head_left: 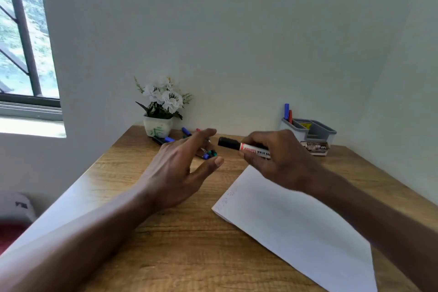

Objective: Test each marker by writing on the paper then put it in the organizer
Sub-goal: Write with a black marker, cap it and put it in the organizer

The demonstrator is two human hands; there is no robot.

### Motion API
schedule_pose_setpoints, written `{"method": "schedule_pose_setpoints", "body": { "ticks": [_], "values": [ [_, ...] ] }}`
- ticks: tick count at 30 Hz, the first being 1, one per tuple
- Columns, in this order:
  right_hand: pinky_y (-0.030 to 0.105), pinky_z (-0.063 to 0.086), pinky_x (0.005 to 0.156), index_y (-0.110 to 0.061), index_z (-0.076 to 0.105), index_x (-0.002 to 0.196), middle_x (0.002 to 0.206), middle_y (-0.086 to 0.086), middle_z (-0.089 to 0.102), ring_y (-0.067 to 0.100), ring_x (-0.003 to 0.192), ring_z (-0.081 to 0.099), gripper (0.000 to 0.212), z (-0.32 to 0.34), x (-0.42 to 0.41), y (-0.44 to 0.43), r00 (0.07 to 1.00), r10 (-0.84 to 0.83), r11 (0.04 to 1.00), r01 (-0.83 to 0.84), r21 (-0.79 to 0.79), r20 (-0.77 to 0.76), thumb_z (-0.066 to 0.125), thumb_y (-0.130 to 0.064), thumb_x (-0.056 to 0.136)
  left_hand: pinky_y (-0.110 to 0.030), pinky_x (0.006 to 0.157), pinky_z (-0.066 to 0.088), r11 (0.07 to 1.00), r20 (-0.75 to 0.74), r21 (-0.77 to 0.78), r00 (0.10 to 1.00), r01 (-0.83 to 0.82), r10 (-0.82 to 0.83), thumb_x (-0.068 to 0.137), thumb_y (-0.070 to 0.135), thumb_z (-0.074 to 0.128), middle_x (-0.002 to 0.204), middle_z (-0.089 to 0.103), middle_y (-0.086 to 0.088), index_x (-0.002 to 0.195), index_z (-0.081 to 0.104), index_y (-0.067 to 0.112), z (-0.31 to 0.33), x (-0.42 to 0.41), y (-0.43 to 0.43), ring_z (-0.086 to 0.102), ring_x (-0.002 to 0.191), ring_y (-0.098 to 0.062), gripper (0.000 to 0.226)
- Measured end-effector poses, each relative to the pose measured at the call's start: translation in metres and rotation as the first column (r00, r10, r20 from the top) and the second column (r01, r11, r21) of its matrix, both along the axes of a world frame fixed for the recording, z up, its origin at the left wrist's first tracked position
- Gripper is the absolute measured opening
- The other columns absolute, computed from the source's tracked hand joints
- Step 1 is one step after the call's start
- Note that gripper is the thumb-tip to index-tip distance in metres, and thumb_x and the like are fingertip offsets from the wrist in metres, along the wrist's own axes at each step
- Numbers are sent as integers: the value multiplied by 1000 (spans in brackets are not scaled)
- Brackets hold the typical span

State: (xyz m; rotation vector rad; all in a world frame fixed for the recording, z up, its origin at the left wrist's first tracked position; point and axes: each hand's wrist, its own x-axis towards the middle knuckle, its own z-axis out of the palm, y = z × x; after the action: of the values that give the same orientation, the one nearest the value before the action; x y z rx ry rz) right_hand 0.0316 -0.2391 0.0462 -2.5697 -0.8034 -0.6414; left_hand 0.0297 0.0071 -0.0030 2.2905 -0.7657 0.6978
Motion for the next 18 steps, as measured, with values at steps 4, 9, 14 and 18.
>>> {"method": "schedule_pose_setpoints", "body": {
  "ticks": [4,9,14,18],
  "values": [
    [33,49,65,-20,72,103,87,-4,72,10,73,60,18,-32,-21,-2,995,76,994,-71,-80,58,63,-34,96,-21,71,49,993,64,56,992,106,-110,94,56,60,109,69,20,140,55,33,1,-12,-11,65,96,3,52],
    [32,45,59,-23,69,106,90,-6,71,16,75,61,32,-42,-22,-7,993,66,983,-47,-180,98,50,-48,98,-23,67,51,982,65,74,982,173,-178,95,31,71,90,70,20,108,76,27,5,-18,-18,66,80,-3,15],
    [26,21,46,-25,63,81,57,-7,56,14,48,42,47,-45,-22,-7,966,-16,973,76,-220,260,35,-59,98,-26,63,50,985,74,84,985,151,-157,96,26,70,90,71,17,106,75,22,7,-20,-21,65,75,-7,12],
    [25,18,47,-25,69,77,51,-8,54,12,45,42,59,-50,-20,-8,979,-26,981,63,-182,202,31,-66,95,-18,67,46,974,95,187,984,131,-151,97,28,67,94,68,14,108,71,19,2,-20,-22,60,79,-3,15]
  ]
}}
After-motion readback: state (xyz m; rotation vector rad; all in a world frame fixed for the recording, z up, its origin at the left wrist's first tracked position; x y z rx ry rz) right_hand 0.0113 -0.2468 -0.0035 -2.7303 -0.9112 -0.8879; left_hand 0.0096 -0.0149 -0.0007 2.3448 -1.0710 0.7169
